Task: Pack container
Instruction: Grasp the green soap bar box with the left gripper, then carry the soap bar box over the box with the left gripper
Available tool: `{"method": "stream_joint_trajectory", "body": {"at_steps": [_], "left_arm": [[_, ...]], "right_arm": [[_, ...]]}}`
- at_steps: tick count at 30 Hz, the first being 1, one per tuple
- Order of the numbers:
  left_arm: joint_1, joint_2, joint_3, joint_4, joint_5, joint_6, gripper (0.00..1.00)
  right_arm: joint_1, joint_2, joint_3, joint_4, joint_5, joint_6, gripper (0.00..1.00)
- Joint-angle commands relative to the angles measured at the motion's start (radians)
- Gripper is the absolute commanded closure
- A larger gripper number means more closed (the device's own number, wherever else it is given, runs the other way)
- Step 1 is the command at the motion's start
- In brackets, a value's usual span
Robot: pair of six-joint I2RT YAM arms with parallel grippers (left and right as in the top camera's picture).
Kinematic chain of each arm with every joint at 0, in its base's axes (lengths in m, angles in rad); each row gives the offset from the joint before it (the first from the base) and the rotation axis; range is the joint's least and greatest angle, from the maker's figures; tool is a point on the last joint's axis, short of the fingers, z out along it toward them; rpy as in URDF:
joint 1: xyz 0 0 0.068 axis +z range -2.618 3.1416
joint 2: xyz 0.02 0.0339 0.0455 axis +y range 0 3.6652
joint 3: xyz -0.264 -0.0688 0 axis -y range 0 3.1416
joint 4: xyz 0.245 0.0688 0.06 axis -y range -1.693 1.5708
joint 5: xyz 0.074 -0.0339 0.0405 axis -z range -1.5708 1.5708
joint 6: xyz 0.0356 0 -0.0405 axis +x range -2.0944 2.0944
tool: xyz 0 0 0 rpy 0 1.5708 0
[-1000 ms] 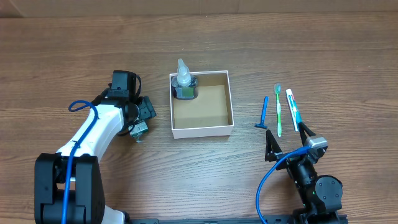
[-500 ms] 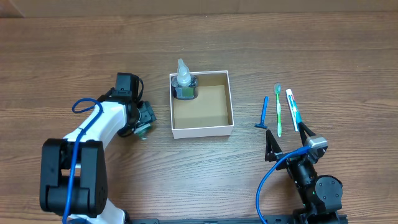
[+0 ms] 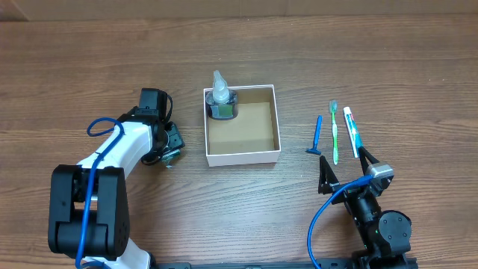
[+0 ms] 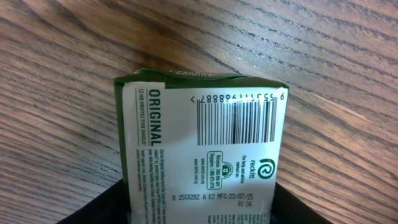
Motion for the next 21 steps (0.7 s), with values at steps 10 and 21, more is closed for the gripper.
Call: {"method": "stream_joint_trajectory", "body": {"at_steps": [10,21], "left_arm": [[0.0,0.008,0.15,-0.165,-0.034,0.026,0.6],[-0.035,0.008,0.557,-0.526,-0.058,0.025,0.57]], "right_arm": [[-0.006,-0.011,-0.01,0.005,0.005,-0.006,0.0],[-0.006,-0.011,-0.01,0.005,0.005,-0.006,0.0]]}}
